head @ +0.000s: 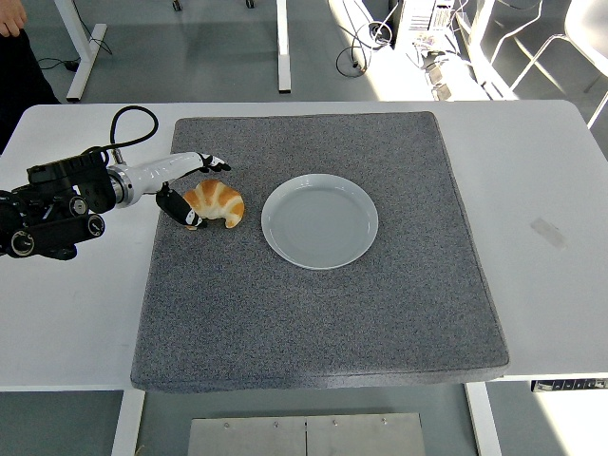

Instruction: Place the bread on the plate

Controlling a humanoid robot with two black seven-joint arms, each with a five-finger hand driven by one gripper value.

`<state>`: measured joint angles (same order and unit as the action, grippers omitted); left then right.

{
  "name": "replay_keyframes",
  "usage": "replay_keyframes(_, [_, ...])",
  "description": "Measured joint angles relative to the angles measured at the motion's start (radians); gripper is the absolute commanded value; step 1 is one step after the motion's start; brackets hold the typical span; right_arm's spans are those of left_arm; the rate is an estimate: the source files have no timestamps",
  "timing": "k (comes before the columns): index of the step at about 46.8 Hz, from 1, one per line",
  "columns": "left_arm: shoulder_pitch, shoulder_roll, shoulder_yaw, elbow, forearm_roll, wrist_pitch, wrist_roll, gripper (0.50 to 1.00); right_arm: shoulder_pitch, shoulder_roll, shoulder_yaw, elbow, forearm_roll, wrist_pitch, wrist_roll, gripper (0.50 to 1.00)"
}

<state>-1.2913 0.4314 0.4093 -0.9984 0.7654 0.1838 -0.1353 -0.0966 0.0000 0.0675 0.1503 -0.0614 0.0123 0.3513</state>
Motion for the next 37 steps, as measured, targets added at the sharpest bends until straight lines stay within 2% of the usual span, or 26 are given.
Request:
replay_keyframes(3, [0.002,-0.004,0.0,0.004,0.0,0.0,-0.002,0.837,0.0,0.0,0.0,0.0,0.0,0.0,0.0,1.0])
replay_keyframes(9, [0.004,-0.005,-0.003,0.009,0.008,0.001,-0.007,0.795,0.0,0.0,0.0,0.0,0.0,0.0,0.0,1.0])
replay_keyframes(15, [0.008,-0.005,-0.006,0.009,0.02,0.003,-0.009,0.727,0.0,0.0,0.0,0.0,0.0,0.0,0.0,1.0])
replay_keyframes(20, [0.009,-0.005,-0.006,0.009,0.024,0.005,-0.01,0.719,0.0,0.0,0.0,0.0,0.0,0.0,0.0,1.0])
replay_keyframes(27, [0.013,-0.011,-0.004,0.01,0.049,0.012,-0.012,0.645,0.0,0.0,0.0,0.0,0.0,0.0,0.0,1.0])
replay_keyframes(37, [0.015,-0.011,-0.007,0.011,0.062,0.026,-0.011,0.627,0.0,0.0,0.0,0.0,0.0,0.0,0.0,1.0])
